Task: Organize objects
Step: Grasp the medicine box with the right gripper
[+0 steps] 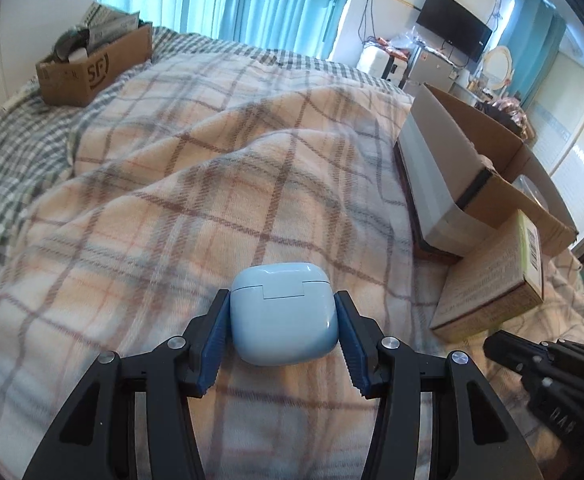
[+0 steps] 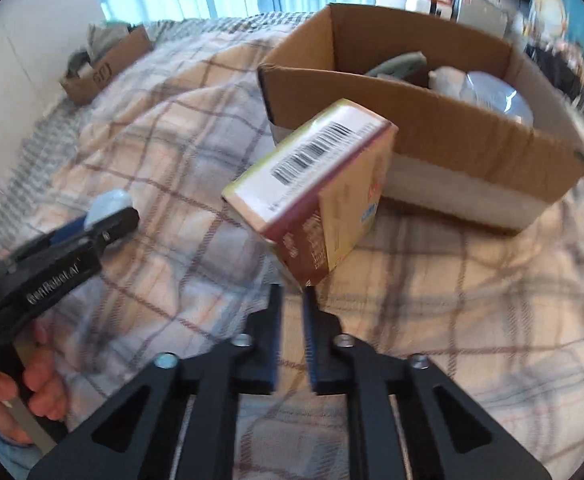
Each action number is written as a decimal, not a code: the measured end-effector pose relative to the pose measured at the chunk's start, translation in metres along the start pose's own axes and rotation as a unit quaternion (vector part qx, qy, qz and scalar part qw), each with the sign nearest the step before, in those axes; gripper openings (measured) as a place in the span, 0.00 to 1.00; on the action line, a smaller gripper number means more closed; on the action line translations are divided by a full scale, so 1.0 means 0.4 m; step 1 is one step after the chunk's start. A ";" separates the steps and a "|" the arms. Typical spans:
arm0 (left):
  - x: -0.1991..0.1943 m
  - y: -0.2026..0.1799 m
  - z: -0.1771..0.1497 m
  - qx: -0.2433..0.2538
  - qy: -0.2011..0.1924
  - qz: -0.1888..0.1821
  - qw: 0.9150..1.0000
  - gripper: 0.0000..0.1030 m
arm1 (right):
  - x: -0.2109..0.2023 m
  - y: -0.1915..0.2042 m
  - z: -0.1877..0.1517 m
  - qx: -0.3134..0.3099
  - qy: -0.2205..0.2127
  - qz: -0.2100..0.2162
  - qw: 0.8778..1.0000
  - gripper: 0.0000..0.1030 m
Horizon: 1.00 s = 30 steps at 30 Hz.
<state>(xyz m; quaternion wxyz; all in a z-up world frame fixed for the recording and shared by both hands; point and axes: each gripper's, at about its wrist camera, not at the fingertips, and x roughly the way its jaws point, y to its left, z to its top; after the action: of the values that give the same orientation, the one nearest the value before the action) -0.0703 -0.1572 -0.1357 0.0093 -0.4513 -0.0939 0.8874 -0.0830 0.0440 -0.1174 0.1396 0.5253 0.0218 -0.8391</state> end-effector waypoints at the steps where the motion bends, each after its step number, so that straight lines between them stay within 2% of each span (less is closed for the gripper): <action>1: -0.004 -0.002 -0.001 0.002 -0.001 0.001 1.000 0.50 | -0.008 -0.003 0.000 0.001 -0.003 0.014 1.000 0.06; 5: -0.014 -0.028 -0.001 0.019 -0.004 0.011 1.000 0.50 | -0.065 -0.031 -0.012 0.006 -0.037 0.032 0.999 0.06; 7: -0.009 -0.038 -0.002 0.028 0.000 0.013 1.000 0.50 | -0.069 -0.055 -0.011 0.019 -0.041 0.048 0.998 0.06; 8: -0.005 -0.043 -0.002 0.033 0.002 0.014 0.999 0.50 | -0.071 -0.063 -0.013 0.023 -0.040 0.053 0.998 0.10; 9: -0.002 -0.045 -0.003 0.037 0.003 0.016 0.999 0.50 | -0.065 -0.061 -0.008 0.025 -0.039 0.053 0.998 0.24; 10: -0.002 -0.047 -0.003 0.037 0.003 0.016 0.999 0.50 | -0.064 -0.055 -0.004 0.023 -0.041 0.051 0.998 0.34; 11: -0.002 -0.043 -0.002 0.034 0.002 0.015 0.999 0.50 | -0.064 -0.044 -0.001 0.019 -0.045 0.049 0.998 0.51; 12: -0.002 -0.041 -0.003 0.032 0.002 0.015 0.999 0.50 | -0.068 -0.026 -0.001 0.014 -0.055 0.052 0.997 0.56; 14: 0.000 -0.029 -0.001 0.020 0.002 0.017 1.000 0.50 | -0.079 -0.005 -0.004 0.004 -0.061 0.061 0.996 0.56; 17: 0.006 -0.008 0.005 -0.003 0.000 0.022 1.000 0.50 | -0.054 0.045 0.010 -0.001 -0.062 0.037 0.997 0.56; 22: 0.015 0.004 0.009 -0.015 0.001 0.023 1.000 0.50 | 0.013 0.068 0.050 0.035 -0.066 -0.057 0.996 0.56; 23: 0.016 0.002 0.009 -0.012 0.001 0.023 1.000 0.50 | 0.022 0.063 0.053 0.038 -0.064 -0.068 0.995 0.55; 24: 0.016 -0.002 0.009 -0.009 0.001 0.023 1.000 0.50 | 0.026 0.055 0.052 0.041 -0.062 -0.072 0.995 0.45; 30: -0.007 -0.030 0.010 0.004 0.001 0.024 1.000 0.50 | -0.023 0.049 0.028 0.011 -0.083 -0.066 0.994 0.36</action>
<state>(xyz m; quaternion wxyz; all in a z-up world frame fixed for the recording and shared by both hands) -0.0725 -0.1465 -0.1291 -0.0101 -0.4543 -0.0792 0.8872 -0.0839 0.0252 -0.1020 0.0793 0.4532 0.0357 -0.8872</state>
